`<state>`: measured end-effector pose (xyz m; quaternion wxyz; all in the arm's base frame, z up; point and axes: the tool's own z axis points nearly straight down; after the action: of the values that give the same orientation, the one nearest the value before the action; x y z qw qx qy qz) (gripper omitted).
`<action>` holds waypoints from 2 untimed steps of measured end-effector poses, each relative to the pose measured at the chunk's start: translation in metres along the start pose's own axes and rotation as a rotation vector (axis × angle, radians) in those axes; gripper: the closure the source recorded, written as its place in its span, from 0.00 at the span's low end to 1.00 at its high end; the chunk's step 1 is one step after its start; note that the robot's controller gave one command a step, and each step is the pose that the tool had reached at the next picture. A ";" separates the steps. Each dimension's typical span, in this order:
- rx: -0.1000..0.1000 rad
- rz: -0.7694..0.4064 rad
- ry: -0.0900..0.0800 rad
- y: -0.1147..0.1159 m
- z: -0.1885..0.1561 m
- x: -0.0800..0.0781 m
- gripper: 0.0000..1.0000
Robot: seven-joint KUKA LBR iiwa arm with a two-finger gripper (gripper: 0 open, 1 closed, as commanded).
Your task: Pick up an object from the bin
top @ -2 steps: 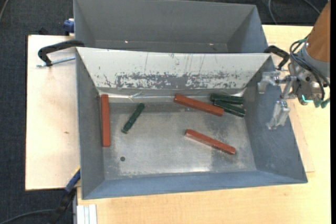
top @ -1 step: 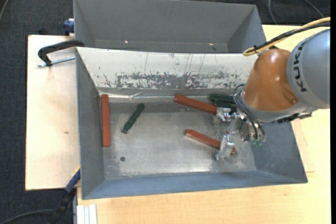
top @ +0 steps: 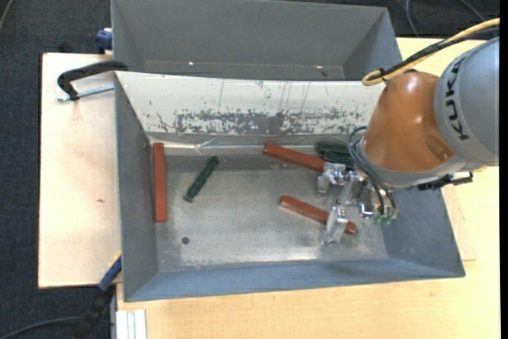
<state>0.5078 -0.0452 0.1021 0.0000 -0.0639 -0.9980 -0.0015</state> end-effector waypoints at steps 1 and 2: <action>0.000 0.231 0.001 0.024 0.000 0.020 0.00; 0.003 0.260 0.003 0.015 0.033 0.017 0.00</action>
Offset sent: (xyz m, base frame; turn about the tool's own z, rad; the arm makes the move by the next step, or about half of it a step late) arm -0.0167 0.0247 -0.0004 0.2321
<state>0.4929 -0.0284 0.0688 0.0018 -0.1927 -0.9813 0.0000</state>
